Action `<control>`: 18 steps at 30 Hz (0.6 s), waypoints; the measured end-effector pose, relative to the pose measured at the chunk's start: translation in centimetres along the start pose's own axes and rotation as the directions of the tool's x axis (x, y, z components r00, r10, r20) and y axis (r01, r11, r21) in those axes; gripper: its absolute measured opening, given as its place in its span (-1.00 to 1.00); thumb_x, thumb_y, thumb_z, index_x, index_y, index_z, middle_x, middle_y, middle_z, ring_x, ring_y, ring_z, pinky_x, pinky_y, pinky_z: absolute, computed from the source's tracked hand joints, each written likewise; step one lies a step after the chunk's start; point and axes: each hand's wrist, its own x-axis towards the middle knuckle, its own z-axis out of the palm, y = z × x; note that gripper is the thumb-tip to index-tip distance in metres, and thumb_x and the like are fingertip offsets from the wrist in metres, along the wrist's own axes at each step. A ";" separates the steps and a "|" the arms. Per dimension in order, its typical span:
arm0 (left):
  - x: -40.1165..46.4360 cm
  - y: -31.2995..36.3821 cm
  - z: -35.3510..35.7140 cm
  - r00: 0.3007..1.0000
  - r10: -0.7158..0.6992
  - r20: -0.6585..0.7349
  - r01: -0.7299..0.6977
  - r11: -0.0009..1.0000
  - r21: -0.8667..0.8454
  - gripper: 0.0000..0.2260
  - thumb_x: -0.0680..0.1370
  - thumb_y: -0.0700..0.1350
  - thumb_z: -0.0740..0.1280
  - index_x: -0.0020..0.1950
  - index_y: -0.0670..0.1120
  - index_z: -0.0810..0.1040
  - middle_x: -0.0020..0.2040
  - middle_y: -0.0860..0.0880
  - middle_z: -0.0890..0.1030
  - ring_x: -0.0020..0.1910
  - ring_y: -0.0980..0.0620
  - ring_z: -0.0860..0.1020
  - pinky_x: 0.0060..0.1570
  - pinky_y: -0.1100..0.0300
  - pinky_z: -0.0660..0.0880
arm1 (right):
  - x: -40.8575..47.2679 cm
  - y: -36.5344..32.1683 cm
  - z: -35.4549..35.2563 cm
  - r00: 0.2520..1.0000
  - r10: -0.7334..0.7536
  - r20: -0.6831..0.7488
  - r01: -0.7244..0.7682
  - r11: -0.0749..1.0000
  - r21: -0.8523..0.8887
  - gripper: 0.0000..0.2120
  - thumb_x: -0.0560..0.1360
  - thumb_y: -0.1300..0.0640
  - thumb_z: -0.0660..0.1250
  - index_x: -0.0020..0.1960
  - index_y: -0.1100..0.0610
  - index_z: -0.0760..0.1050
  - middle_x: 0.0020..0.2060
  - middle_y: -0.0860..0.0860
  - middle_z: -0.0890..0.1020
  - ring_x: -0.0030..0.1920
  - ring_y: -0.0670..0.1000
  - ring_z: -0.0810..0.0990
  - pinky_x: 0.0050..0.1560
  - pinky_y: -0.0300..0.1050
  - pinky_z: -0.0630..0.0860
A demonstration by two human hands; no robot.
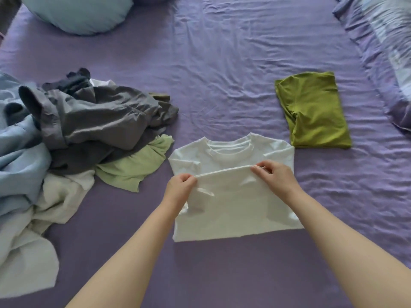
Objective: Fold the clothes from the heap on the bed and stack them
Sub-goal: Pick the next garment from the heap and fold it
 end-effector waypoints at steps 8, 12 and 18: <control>8.4 2.8 -0.3 0.995 0.084 -0.045 -0.084 0.996 0.014 -0.87 0.54 -0.19 0.27 -0.03 -0.09 0.62 -0.12 -0.01 0.61 -0.10 0.01 0.53 -0.03 0.13 0.43 | 7.5 -1.7 1.2 0.999 0.024 -0.027 -0.022 0.998 0.061 -0.79 0.56 0.10 0.29 0.14 0.14 0.60 0.04 0.05 0.66 0.00 -0.07 0.55 -0.09 -0.38 0.31; 8.9 1.3 1.1 0.982 0.183 -0.039 -0.148 0.885 0.442 -0.53 0.50 -0.06 0.37 0.39 -0.11 0.39 0.28 -0.11 0.41 0.32 -0.07 0.35 0.32 0.10 0.26 | 8.4 0.3 2.5 0.994 0.032 0.109 -0.010 0.981 -0.195 -0.60 0.55 0.11 0.30 0.37 0.17 0.41 0.27 0.12 0.52 0.27 0.10 0.47 0.26 -0.13 0.31; 7.0 -1.4 3.7 0.975 0.221 -0.024 -0.147 0.722 0.676 -0.62 0.45 -0.02 0.42 0.19 -0.06 0.40 0.15 -0.03 0.35 0.19 -0.04 0.32 0.09 0.15 0.35 | 5.4 5.9 2.1 0.931 -0.071 0.359 0.247 0.847 -0.472 -0.09 0.36 -0.18 0.45 0.53 0.02 0.03 0.53 -0.06 -0.01 0.53 -0.03 -0.03 0.48 -0.01 0.08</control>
